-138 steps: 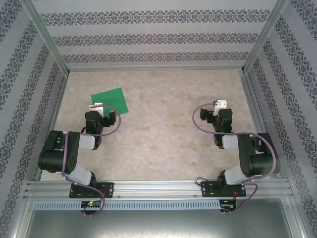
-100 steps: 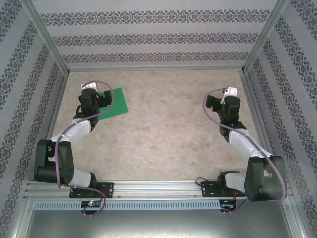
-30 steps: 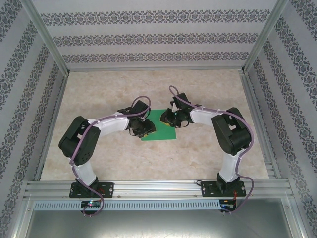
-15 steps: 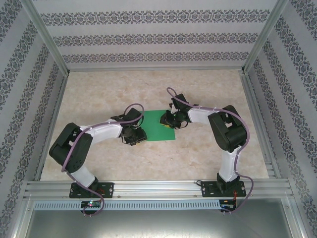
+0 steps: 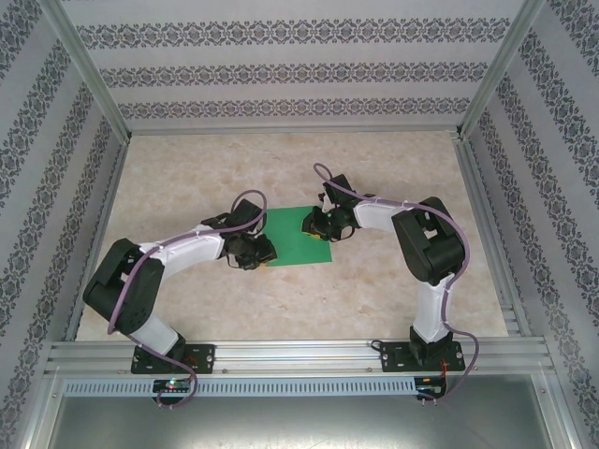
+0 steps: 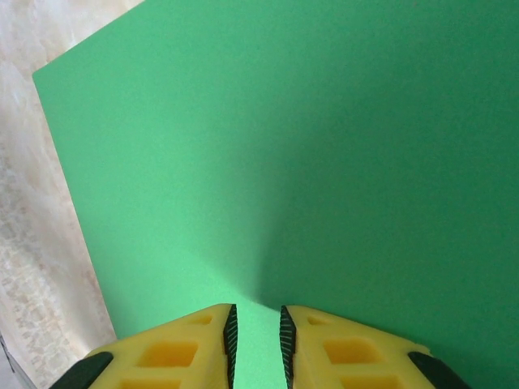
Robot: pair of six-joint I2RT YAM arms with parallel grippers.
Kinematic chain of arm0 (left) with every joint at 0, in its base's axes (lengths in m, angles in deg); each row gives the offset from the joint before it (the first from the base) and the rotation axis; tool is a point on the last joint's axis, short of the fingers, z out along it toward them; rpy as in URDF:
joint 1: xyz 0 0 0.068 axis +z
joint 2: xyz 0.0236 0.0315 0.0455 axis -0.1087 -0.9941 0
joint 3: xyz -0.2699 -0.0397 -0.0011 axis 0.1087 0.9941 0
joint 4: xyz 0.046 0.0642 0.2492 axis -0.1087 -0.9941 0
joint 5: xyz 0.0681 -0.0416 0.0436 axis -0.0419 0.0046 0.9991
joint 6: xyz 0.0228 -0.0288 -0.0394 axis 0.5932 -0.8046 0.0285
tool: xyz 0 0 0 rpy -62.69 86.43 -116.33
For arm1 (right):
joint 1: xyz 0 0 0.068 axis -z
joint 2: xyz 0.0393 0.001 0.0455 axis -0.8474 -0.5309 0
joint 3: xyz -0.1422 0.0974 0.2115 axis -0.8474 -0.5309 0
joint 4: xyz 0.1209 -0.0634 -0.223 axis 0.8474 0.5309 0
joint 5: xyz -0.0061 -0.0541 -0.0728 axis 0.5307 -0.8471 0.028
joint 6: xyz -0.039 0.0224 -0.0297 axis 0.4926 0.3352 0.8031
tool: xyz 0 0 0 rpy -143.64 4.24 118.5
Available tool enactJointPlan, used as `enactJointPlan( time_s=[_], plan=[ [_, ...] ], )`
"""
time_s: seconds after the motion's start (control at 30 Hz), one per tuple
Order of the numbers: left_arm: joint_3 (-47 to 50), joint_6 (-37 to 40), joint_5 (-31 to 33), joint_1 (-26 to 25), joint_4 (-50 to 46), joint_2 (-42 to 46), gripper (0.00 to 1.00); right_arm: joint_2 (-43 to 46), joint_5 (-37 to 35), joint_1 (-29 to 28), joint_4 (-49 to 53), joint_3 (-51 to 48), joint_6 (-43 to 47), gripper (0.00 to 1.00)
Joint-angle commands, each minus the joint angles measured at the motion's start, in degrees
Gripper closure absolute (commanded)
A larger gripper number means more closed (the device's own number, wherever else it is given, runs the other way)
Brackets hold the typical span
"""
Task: Fold a paper plane with a square sheet of paper (pick it up from the middle)
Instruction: Move the square sheet of paper to the center of the table.
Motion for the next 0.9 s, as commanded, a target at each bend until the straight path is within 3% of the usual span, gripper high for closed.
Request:
enactJointPlan(
  time_s=[0.0, 0.2, 0.87],
  plan=[
    [-2.84, 0.54, -1.24, 0.42, 1.46, -3.94, 0.86, -3.02, -2.74, 0.44, 3.59, -0.02, 1.12, 0.76],
    [-3.16, 0.96, 1.78, 0.38, -0.72, -6.71, 0.92, -2.54, -3.40, 0.27, 4.50, -0.38, 1.91, 0.76],
    [5.11, -0.07, 7.52, 0.44, -6.18, -1.06, 0.96, -3.68, -5.73, 1.70, 11.91, 4.28, 9.83, 0.78]
  ],
)
